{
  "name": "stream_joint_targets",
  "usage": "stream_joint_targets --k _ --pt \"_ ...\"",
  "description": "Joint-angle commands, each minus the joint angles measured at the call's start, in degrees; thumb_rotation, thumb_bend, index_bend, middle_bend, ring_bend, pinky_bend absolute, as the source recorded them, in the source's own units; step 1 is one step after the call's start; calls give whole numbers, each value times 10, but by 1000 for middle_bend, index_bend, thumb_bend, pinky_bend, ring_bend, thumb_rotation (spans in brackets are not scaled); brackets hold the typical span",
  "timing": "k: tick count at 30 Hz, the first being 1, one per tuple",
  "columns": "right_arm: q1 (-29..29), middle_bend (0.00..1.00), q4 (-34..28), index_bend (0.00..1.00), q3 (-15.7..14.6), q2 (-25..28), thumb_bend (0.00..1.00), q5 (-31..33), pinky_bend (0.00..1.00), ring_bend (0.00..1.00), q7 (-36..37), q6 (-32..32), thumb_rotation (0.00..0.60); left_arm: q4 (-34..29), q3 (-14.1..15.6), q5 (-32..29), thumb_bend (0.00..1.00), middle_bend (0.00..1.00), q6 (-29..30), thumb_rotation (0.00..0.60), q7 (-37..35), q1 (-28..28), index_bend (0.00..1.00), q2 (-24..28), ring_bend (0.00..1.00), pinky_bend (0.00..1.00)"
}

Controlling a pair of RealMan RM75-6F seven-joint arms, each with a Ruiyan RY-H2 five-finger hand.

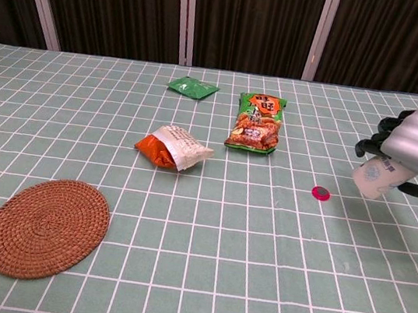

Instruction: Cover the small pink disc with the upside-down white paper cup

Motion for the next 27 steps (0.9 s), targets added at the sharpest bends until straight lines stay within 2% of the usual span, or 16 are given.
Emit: stream_joint_targets --k 1,6,18,20,23,24,27 --pt "13 445 -92 302 -5 41 202 4 445 301 187 6 600 -2 1 1 0 0 0 600 -2 1 0 2 0 0" --pt "25 445 -94 302 -18 28 200 -1 447 301 241 -18 600 -6 4 2 0 0 -1 600 -5 2 0 6 0 0" --pt "37 446 -81 315 -26 -23 186 8 447 290 283 -53 600 -11 3 -3 0 0 -5 600 -3 1 0 11 0 0" --pt "38 374 -82 286 -29 -22 160 11 360 216 282 -60 600 -12 2 -4 0 0 -5 600 -4 1 0 11 0 0" --pt "43 113 -100 100 -38 0 44 22 89 30 275 -94 600 -13 3 -4 0 0 -6 600 -4 1 0 12 0 0" --pt "45 44 -110 43 -40 12 12 27 26 2 262 -108 600 -13 3 -3 0 0 -7 600 -5 1 0 13 0 0" --pt "46 0 -142 0 -44 47 0 28 0 0 200 -119 600 -17 4 -2 0 0 -6 600 -9 2 0 16 0 0"
